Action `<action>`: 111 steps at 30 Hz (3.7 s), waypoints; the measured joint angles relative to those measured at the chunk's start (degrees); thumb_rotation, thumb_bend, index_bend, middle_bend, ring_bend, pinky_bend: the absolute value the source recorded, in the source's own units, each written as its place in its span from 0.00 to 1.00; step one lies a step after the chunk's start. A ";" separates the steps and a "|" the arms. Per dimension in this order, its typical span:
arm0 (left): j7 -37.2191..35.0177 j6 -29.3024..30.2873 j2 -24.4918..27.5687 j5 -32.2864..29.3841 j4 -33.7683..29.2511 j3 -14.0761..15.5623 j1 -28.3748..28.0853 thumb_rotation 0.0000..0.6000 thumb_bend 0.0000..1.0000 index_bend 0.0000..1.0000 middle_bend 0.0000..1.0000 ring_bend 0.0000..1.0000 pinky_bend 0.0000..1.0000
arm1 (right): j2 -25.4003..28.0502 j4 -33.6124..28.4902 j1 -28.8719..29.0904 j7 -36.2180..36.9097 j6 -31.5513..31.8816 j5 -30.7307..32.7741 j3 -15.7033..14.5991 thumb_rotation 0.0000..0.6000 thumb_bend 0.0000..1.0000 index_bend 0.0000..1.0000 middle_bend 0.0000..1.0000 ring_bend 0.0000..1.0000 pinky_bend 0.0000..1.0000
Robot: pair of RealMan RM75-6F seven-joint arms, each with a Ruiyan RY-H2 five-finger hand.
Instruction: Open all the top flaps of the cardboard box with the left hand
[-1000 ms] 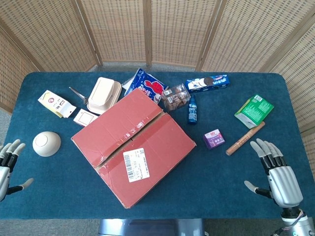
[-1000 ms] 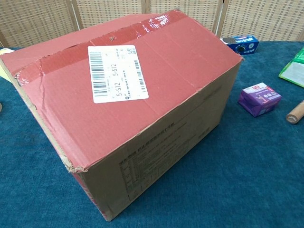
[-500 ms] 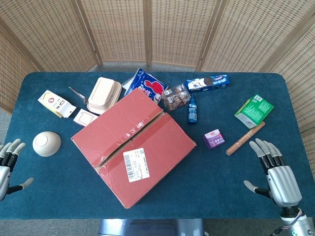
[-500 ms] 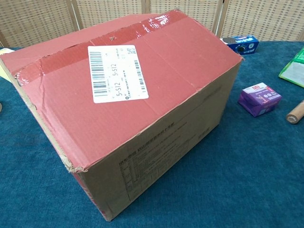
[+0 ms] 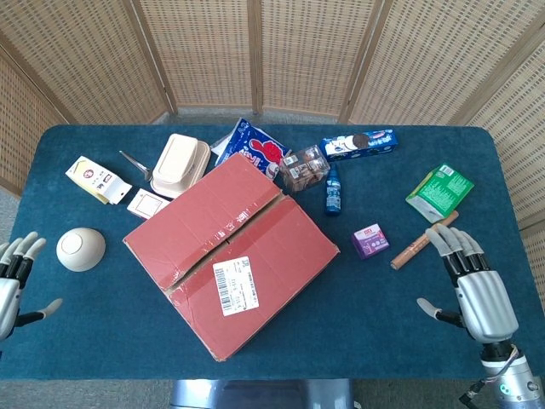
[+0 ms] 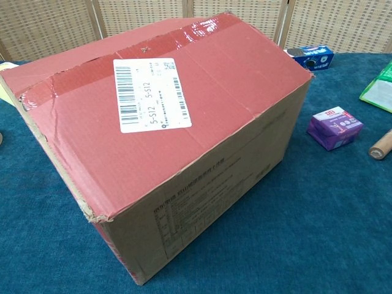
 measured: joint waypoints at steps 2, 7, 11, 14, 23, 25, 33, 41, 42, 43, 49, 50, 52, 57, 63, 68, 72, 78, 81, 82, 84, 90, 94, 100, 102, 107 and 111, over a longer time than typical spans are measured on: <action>0.94 0.04 0.58 0.35 -1.63 -1.01 -1.07 1.00 0.02 0.05 0.00 0.00 0.00 | -0.20 0.25 -0.51 0.17 0.69 -0.41 -0.43 1.00 0.00 0.00 0.00 0.00 0.12; 3.06 -1.55 3.21 0.87 -7.17 -3.59 -4.50 1.00 0.02 0.04 0.00 0.00 0.00 | -1.24 2.18 -1.95 1.34 2.31 -1.02 -1.62 1.00 0.00 0.00 0.00 0.00 0.12; 5.59 -5.36 5.49 0.49 -12.09 -6.26 -8.66 1.00 0.02 0.04 0.00 0.00 0.00 | -1.94 3.76 -2.67 2.90 3.15 -0.67 -1.94 1.00 0.00 0.00 0.00 0.00 0.12; 7.69 -8.52 6.20 -0.29 -14.50 -7.91 -11.66 1.00 0.02 0.04 0.00 0.00 0.00 | -2.06 4.48 -3.13 3.93 3.90 -0.39 -1.97 1.00 0.00 0.00 0.00 0.00 0.12; 13.82 -16.79 4.03 -3.32 -19.14 -11.29 -19.92 1.00 0.01 0.02 0.00 0.00 0.00 | -1.43 4.79 -3.81 5.44 5.06 -1.05 -2.21 1.00 0.00 0.00 0.00 0.00 0.12; 15.26 -18.40 3.24 -4.21 -19.82 -11.69 -21.37 1.00 0.01 0.02 0.00 0.00 0.00 | -1.40 4.77 -3.84 5.54 5.05 -1.25 -2.31 1.00 0.00 0.00 0.00 0.00 0.12; 19.47 -24.92 -1.16 -7.90 -20.84 -13.06 -27.96 1.00 0.01 0.00 0.00 0.00 0.00 | -1.45 4.67 -3.77 5.67 5.04 -2.07 -2.51 1.00 0.00 0.00 0.00 0.00 0.12; 23.94 -26.73 -7.27 -9.89 -20.10 -13.31 -32.16 1.00 0.01 0.00 0.00 0.00 0.00 | -1.20 4.65 -3.95 6.42 5.50 -2.41 -2.56 1.00 0.00 0.00 0.00 0.00 0.12; 24.30 -26.71 -7.88 -9.99 -20.02 -13.19 -32.40 1.00 0.01 0.00 0.00 0.00 0.00 | -1.13 4.66 -3.98 6.61 5.56 -2.41 -2.57 1.00 0.00 0.00 0.00 0.00 0.12; 24.65 -26.65 -8.46 -10.07 -19.95 -13.07 -32.62 1.00 0.01 0.00 0.00 0.00 0.00 | -1.09 4.67 -4.00 6.74 5.59 -2.41 -2.58 1.00 0.00 0.00 0.00 0.00 0.12; 25.88 -25.77 -12.01 -10.53 -19.24 -12.33 -33.63 1.00 0.01 0.00 0.00 0.00 0.00 | -0.83 4.68 -4.07 7.48 5.91 -2.82 -2.61 1.00 0.00 0.00 0.00 0.00 0.12; 25.86 -25.64 -12.75 -10.69 -19.04 -12.18 -33.79 1.00 0.01 0.00 0.00 0.00 0.00 | -0.83 4.69 -4.07 7.49 5.90 -2.87 -2.63 1.00 0.00 0.00 0.00 0.00 0.12; 25.64 -25.28 -13.80 -10.88 -18.79 -12.02 -33.97 1.00 0.01 0.00 0.00 0.00 0.00 | -0.84 4.70 -4.05 7.43 5.81 -3.03 -2.73 1.00 0.00 0.00 0.00 0.00 0.12; 23.40 -23.19 -15.40 -10.11 -18.48 -11.86 -33.97 1.00 0.01 0.00 0.00 0.00 0.00 | -0.86 4.57 -4.19 7.08 6.06 -3.51 -2.87 1.00 0.00 0.00 0.00 0.00 0.12; 19.95 -21.36 -16.71 -8.24 -18.16 -12.49 -34.41 1.00 0.01 0.00 0.00 0.00 0.00 | -0.82 4.38 -4.37 6.90 6.26 -3.81 -3.03 1.00 0.00 0.00 0.00 0.00 0.12; 18.84 -20.03 -17.57 -6.58 -18.95 -13.74 -35.52 1.00 0.01 0.00 0.00 0.00 0.00 | -0.66 4.39 -4.42 7.35 6.39 -3.70 -2.98 1.00 0.00 0.00 0.00 0.00 0.12; 19.50 -19.93 -18.06 -6.40 -20.30 -14.73 -36.66 1.00 0.01 0.00 0.00 0.00 0.00 | -0.44 4.42 -4.43 7.99 6.55 -3.65 -2.89 1.00 0.00 0.00 0.00 0.00 0.12; 22.14 -21.33 -20.08 -7.58 -21.58 -16.16 -39.41 1.00 0.01 0.00 0.00 0.00 0.00 | -0.19 4.38 -4.50 8.51 6.72 -3.80 -2.94 1.00 0.00 0.00 0.00 0.00 0.12; 23.45 -21.96 -21.70 -8.24 -22.04 -16.95 -41.03 1.00 0.01 0.00 0.00 0.00 0.00 | -0.09 4.41 -4.52 8.77 6.77 -3.77 -2.92 1.00 0.00 0.00 0.00 0.00 0.12; 23.82 -22.12 -22.19 -8.48 -22.15 -17.18 -41.49 1.00 0.01 0.00 0.00 0.00 0.00 | -0.07 4.41 -4.51 8.85 6.75 -3.74 -2.91 1.00 0.00 0.00 0.00 0.00 0.12; 24.41 -22.46 -23.27 -9.18 -22.31 -17.69 -42.44 1.00 0.01 0.00 0.00 0.00 0.00 | -0.03 4.44 -4.47 9.05 6.67 -3.68 -2.90 1.00 0.00 0.00 0.00 0.00 0.12; 24.72 -22.77 -26.32 -10.61 -21.72 -19.02 -44.74 1.00 0.01 0.00 0.00 0.00 0.01 | 0.11 4.53 -4.43 9.40 6.67 -3.61 -2.83 1.00 0.00 0.00 0.00 0.00 0.12; 24.60 -23.07 -27.73 -11.65 -21.14 -19.33 -45.80 1.00 0.01 0.00 0.00 0.00 0.01 | 0.13 4.57 -4.34 9.48 6.50 -3.50 -2.78 1.00 0.00 0.00 0.00 0.00 0.12; 24.24 -23.72 -29.79 -13.22 -20.05 -19.00 -47.01 1.00 0.01 0.00 0.00 0.00 0.01 | 0.00 4.45 -4.31 8.82 6.40 -3.86 -2.89 1.00 0.00 0.00 0.00 0.00 0.12; 23.55 -23.73 -30.65 -13.51 -19.69 -19.03 -47.38 1.00 0.01 0.00 0.00 0.00 0.01 | -0.08 4.43 -4.37 8.54 6.44 -4.08 -2.99 1.00 0.00 0.00 0.00 0.00 0.12; 21.65 -23.91 -32.05 -14.22 -18.93 -19.15 -48.23 1.00 0.01 0.00 0.00 0.00 0.01 | -0.22 4.58 -4.46 8.44 6.51 -4.09 -3.05 1.00 0.00 0.00 0.00 0.00 0.12; 21.30 -24.22 -32.65 -14.78 -18.48 -18.96 -48.72 1.00 0.01 0.00 0.00 0.00 0.01 | -0.27 4.64 -4.40 8.38 6.40 -4.05 -3.03 1.00 0.00 0.00 0.00 0.00 0.12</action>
